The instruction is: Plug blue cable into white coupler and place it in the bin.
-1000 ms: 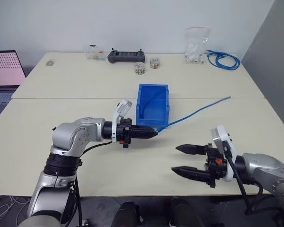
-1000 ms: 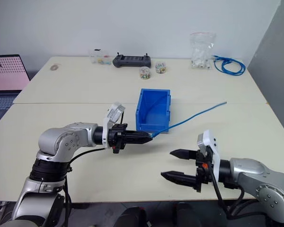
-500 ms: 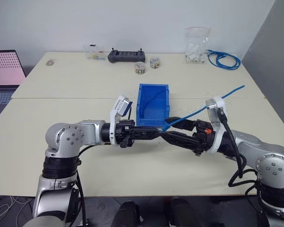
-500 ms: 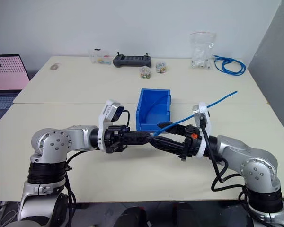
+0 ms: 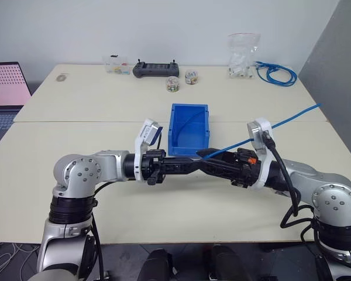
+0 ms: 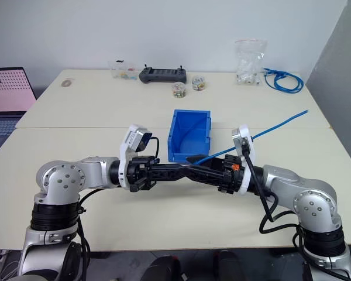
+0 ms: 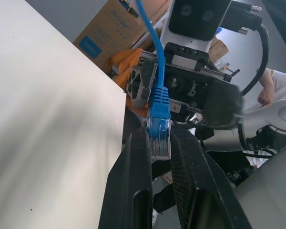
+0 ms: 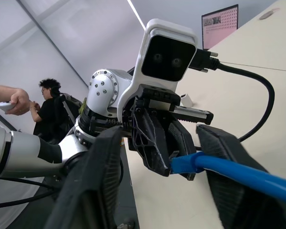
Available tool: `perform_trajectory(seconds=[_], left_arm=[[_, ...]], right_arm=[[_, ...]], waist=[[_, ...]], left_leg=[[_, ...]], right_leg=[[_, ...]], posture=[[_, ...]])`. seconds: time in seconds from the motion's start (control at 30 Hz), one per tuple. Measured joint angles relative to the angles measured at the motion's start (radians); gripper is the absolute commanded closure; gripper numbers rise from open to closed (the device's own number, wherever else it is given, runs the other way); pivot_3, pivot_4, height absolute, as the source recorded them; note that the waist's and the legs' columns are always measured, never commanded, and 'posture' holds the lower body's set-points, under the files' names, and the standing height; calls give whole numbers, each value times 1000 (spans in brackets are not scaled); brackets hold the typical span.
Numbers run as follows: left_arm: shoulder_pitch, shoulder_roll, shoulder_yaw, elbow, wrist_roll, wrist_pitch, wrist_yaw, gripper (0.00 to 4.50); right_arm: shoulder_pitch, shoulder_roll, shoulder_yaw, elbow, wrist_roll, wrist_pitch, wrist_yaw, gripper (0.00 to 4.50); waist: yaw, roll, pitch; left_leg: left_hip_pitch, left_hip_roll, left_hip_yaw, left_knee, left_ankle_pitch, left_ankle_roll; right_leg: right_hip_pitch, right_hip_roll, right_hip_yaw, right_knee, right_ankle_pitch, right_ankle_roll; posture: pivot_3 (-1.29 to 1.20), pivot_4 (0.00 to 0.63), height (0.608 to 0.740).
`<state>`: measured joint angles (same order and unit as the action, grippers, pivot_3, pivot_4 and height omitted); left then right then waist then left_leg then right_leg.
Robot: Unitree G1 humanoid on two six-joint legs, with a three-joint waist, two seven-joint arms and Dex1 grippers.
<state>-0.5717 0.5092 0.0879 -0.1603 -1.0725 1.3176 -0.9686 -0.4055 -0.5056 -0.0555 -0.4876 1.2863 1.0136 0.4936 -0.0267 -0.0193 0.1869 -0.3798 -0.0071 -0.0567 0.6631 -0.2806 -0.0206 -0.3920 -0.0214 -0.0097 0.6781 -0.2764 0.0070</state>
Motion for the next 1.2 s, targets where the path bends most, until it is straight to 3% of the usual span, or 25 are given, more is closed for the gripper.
perform_trajectory(seconds=[0.27, 0.53, 0.6, 0.87, 1.17, 1.2], left_arm=[[21, 15, -7, -32, -10, -31, -25, 4248], [43, 19, -16, -44, -6, -81, -51, 4248], [43, 27, -20, -44, -5, -84, -61, 3547], [54, 97, -19, -51, -13, -96, -92, 2000], [210, 205, 56, -177, -47, -118, -50, 57], [238, 203, 69, -194, -33, -138, -23, 0]], right_arm=[[-1, -14, -1, 13, 34, 4, -2, 4385], [-1, -17, 1, 11, 52, 3, -6, 4392], [0, -17, 4, 10, 52, 3, -6, 4392], [2, -32, 36, 7, 6, -2, 18, 4401], [-1, -47, 38, 96, -151, -58, 85, 4408], [-1, -47, 39, 104, -168, -64, 93, 4408]], waist=[[0, 0, 0], [0, 0, 0], [0, 0, 0], [-1, 0, 0], [-1, 1, 0], [-1, 1, 0]], left_leg=[[-1, 0, 0, 0, 0, 0], [-2, 0, 1, 0, 0, 0], [-2, 0, 1, 0, 0, 0], [-2, 0, 1, -1, 0, 0], [-2, 0, 2, -1, 0, 0], [-2, 0, 2, -1, 0, 0]], right_leg=[[-1, 0, 0, 0, 0, 0], [-2, 0, 1, 0, 0, 0], [-3, 0, 1, 0, 0, 0], [-3, 0, 1, 0, 0, 0], [-4, 0, 2, 0, 0, 0], [-4, 0, 2, 0, 0, 0]], posture=[[0, 150, 740], [0, 150, 740], [0, 150, 740], [0, 150, 740], [0, 150, 740], [0, 150, 740]])
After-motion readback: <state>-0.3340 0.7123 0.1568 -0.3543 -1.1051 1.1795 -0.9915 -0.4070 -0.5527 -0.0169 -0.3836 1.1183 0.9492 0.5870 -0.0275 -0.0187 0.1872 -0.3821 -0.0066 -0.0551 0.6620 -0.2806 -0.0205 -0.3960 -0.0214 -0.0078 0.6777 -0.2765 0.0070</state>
